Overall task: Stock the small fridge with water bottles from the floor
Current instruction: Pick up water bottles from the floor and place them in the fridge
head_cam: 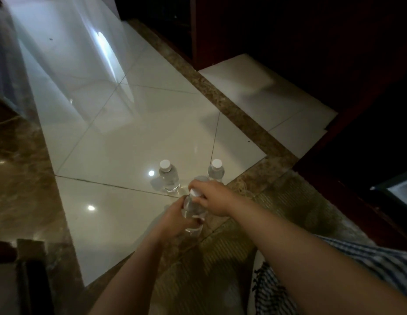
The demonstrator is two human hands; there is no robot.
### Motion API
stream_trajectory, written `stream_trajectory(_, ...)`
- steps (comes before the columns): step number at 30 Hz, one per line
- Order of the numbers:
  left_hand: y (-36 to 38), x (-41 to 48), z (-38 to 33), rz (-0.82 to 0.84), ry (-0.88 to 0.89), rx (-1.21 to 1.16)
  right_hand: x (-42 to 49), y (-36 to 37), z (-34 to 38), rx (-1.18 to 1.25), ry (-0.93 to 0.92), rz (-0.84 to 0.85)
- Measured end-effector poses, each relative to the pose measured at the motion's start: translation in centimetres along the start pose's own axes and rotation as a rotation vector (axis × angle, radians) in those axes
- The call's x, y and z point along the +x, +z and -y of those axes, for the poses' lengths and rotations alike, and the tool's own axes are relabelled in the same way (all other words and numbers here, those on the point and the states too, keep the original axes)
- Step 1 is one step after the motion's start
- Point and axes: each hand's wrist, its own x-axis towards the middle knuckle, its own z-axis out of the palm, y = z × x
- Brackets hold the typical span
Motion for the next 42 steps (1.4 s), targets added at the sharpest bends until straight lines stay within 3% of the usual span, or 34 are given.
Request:
stream_trajectory(8,1.6,-0.3,-8.1,-0.082,0.153,0.037,-5.2,-8.4,0.7,-0.149,-0.031,-0.109)
stream_trajectory(16,3.9,-2.1,-20.2,-0.082,0.34,-0.266,-13.0,-17.5,-1.3,-0.187,-0.015,-0.395)
stream_trajectory(21,6.0,-3.5,-27.3,0.029,0.438,-0.343,-18.6,-21.4,-3.2,-0.013,-0.025,-0.635)
stream_trajectory(25,8.4,-5.1,-32.9,0.062,0.533,-0.346,-23.3,-23.6,-4.4,0.3,-0.019,-0.894)
stream_trajectory(29,11.5,-7.0,-37.8,0.175,0.583,-0.354,-28.4,-24.9,-6.0,0.338,0.049,-1.075)
stream_trajectory(42,24.8,-9.5,-45.2,0.494,0.601,-0.022,-43.3,-24.2,-16.0,0.444,0.31,-1.053)
